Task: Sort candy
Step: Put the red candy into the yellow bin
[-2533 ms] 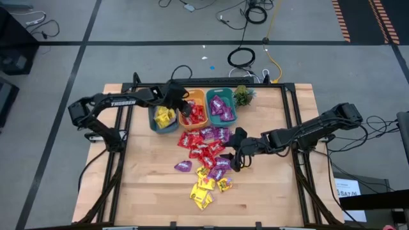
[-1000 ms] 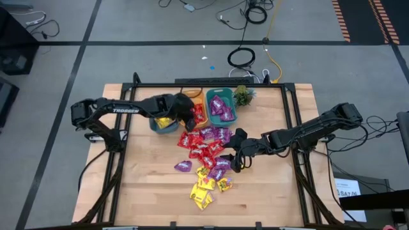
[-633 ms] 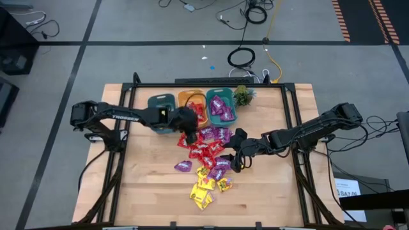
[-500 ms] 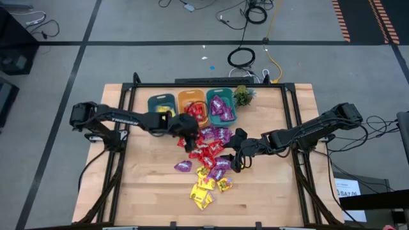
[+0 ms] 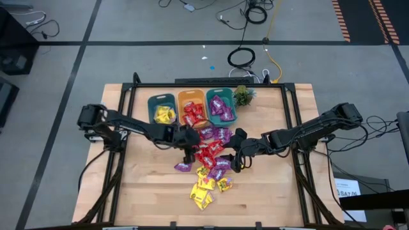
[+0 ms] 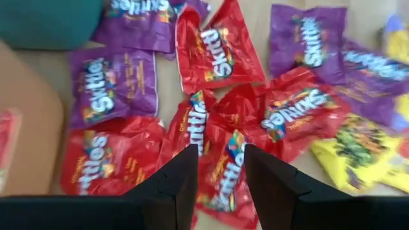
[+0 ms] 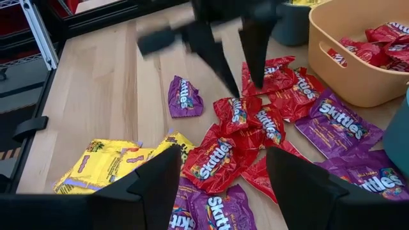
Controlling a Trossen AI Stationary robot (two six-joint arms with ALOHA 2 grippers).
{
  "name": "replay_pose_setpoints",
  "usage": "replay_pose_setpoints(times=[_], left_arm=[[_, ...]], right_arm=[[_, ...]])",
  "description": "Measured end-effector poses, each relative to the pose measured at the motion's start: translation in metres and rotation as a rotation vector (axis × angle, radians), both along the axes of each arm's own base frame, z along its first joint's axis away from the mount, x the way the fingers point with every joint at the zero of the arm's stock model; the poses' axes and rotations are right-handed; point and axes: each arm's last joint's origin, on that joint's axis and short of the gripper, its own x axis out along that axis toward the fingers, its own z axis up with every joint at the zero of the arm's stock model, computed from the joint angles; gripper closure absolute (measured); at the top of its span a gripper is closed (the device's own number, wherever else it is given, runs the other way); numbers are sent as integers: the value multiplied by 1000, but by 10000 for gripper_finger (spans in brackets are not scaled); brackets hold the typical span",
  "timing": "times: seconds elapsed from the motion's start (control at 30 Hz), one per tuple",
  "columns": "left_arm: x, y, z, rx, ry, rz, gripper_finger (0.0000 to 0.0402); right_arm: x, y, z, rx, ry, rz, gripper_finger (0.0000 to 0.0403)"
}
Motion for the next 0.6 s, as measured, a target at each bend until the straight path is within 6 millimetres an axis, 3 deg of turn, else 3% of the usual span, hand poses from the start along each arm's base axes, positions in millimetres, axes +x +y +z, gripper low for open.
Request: replay_pose_setpoints(times=[0.33,0.5,0.6], left_arm=[[16,-4,-59,-29,126,6,265],[17,-6,-68,-38,149,21,268],[15,-10,-64,-13,144,20,291]], right_arm=[[0,0,0,2,-2,0,181],[0,0,0,0,-2,1,181],[0,0,0,0,-2,1,181]])
